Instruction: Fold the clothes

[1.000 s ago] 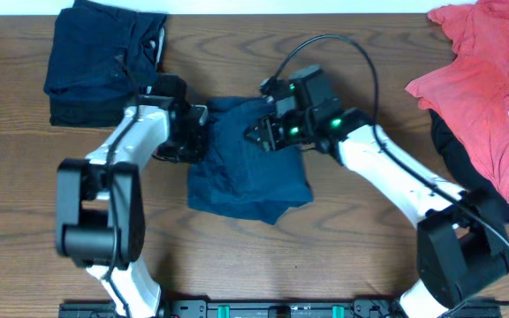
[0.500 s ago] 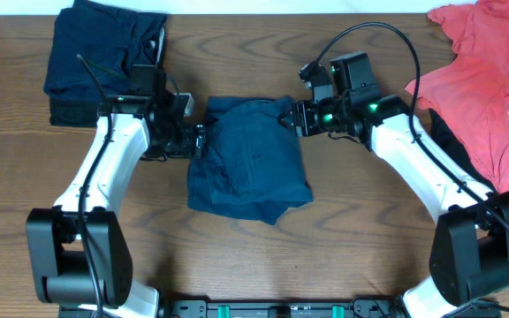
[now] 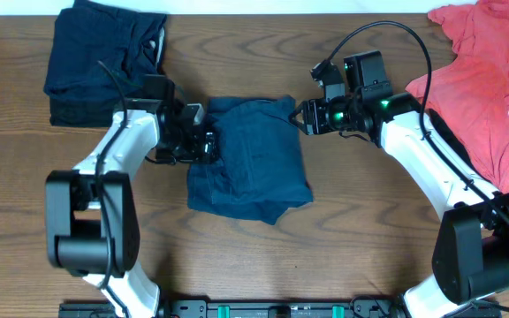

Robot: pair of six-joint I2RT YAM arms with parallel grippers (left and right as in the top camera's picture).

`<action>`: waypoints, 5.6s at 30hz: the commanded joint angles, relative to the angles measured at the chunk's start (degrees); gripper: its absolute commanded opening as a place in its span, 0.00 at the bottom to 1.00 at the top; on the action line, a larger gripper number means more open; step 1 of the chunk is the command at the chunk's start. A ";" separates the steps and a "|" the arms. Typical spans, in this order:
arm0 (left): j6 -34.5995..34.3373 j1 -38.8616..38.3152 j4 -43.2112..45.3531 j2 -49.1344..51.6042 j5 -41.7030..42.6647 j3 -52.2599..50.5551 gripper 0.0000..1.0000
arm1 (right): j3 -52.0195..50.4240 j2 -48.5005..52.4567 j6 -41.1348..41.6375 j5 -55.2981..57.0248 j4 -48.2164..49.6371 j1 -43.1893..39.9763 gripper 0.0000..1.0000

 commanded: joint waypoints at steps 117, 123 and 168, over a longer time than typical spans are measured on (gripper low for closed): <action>-16.33 19.39 43.82 20.24 -6.71 45.35 0.06 | 1.07 -1.16 -2.08 10.47 -2.89 -6.43 0.61; -17.94 22.08 25.62 19.34 -6.67 45.35 0.06 | 1.07 -1.14 -2.10 10.49 -2.89 -6.43 0.61; 4.72 15.15 35.74 19.21 -27.26 45.35 0.98 | 1.01 0.42 -3.17 11.13 -2.97 -6.36 0.70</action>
